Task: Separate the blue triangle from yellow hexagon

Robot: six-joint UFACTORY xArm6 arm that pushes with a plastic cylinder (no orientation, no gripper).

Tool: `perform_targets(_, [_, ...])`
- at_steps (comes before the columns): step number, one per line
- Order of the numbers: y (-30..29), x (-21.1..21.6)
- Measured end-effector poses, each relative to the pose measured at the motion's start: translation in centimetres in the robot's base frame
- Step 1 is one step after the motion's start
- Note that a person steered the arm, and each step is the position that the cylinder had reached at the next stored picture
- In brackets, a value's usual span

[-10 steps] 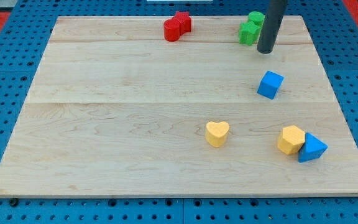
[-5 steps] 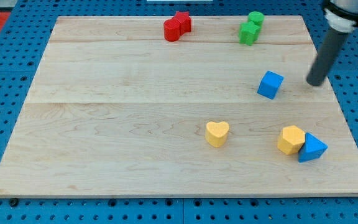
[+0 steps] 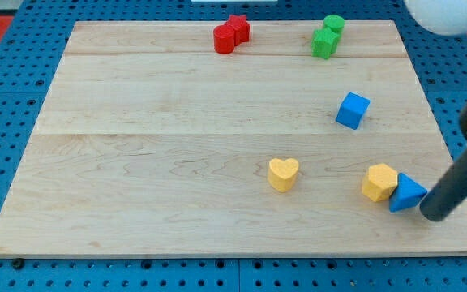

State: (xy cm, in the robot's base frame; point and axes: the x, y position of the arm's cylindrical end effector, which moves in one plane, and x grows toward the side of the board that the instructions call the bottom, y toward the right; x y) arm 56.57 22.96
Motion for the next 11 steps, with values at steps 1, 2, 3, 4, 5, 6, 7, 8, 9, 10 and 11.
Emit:
perform_targets(1, [-2.4,-1.7])
perform_targets(2, [-2.9,-2.2])
perform_targets(3, [-4.6,-4.9])
perform_targets(4, [-7.3,-7.9])
perform_targets(5, [-8.5,-7.5])
perform_targets(6, [-8.3,-7.9])
perform_targets(7, [-8.3,-7.9])
perform_targets(8, [-8.3,-7.9])
perform_targets(9, [-7.9,-7.2])
perform_targets(10, [-7.4,-6.2])
perform_targets(11, [-7.4,-6.0])
